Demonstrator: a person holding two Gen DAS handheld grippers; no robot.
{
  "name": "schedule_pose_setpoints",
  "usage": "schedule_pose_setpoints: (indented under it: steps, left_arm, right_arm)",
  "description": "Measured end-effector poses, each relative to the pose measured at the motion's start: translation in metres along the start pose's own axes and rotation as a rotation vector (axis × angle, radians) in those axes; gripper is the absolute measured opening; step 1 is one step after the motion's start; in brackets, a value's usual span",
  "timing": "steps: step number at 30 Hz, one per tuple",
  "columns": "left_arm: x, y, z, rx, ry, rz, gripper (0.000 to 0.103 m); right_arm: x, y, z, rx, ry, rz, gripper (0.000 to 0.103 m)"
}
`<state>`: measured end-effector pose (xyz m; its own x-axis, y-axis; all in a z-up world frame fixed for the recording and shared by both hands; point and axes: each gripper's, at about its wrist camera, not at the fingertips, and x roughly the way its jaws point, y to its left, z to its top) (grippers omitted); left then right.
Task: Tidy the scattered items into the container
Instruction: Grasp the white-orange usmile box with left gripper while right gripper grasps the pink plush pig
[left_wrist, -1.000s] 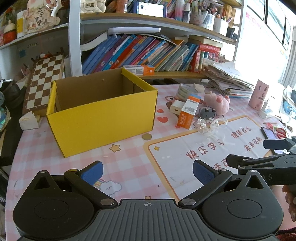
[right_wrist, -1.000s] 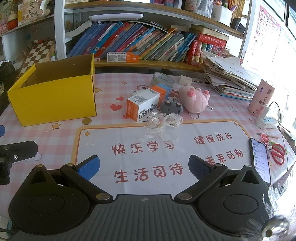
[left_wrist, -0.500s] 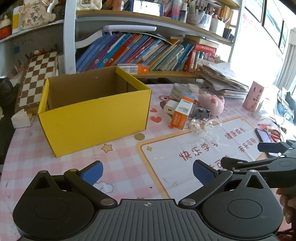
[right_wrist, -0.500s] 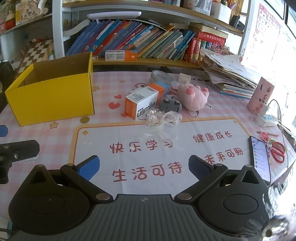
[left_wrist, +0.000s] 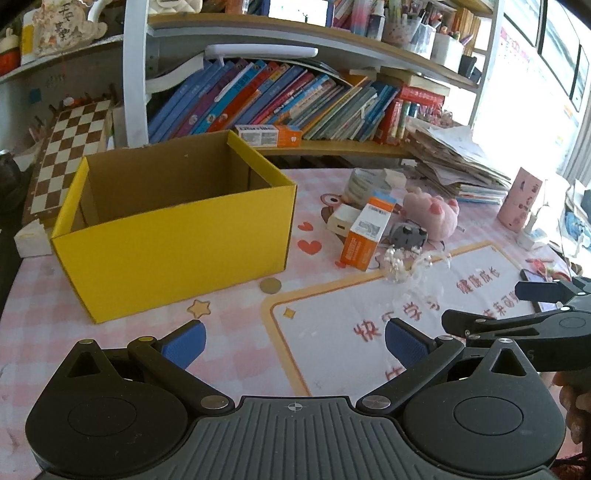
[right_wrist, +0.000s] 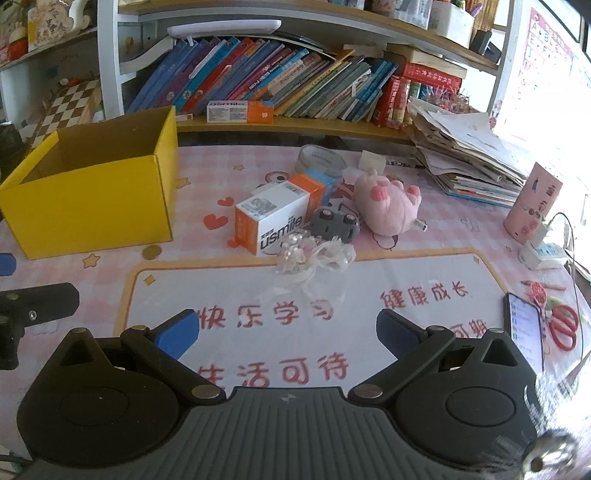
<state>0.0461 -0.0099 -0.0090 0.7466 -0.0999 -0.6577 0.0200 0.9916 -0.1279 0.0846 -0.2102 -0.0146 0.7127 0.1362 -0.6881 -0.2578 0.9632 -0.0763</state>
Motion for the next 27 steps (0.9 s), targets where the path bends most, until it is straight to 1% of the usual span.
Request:
schedule_pose_setpoints:
  steps: [6,14,20,27]
  left_arm:
    - [0.020,-0.011,0.013,-0.023,0.012,0.022,0.103]
    - [0.053,-0.029,0.028,-0.046,0.051,0.015,0.103]
    - [0.069,-0.042,0.041,-0.076,0.053,0.021,0.103]
    - [0.084,-0.065,0.054,-0.053,0.046,0.037,0.103]
  right_arm:
    - [0.016,-0.018,0.015,-0.021,0.001,0.012,0.103]
    - [0.038,-0.043,0.032,-0.044,0.007,0.020,0.103]
    - [0.054,-0.065,0.045,-0.053,0.008,0.041,0.103]
    - [0.071,-0.092,0.061,-0.036,-0.014,0.078,0.103]
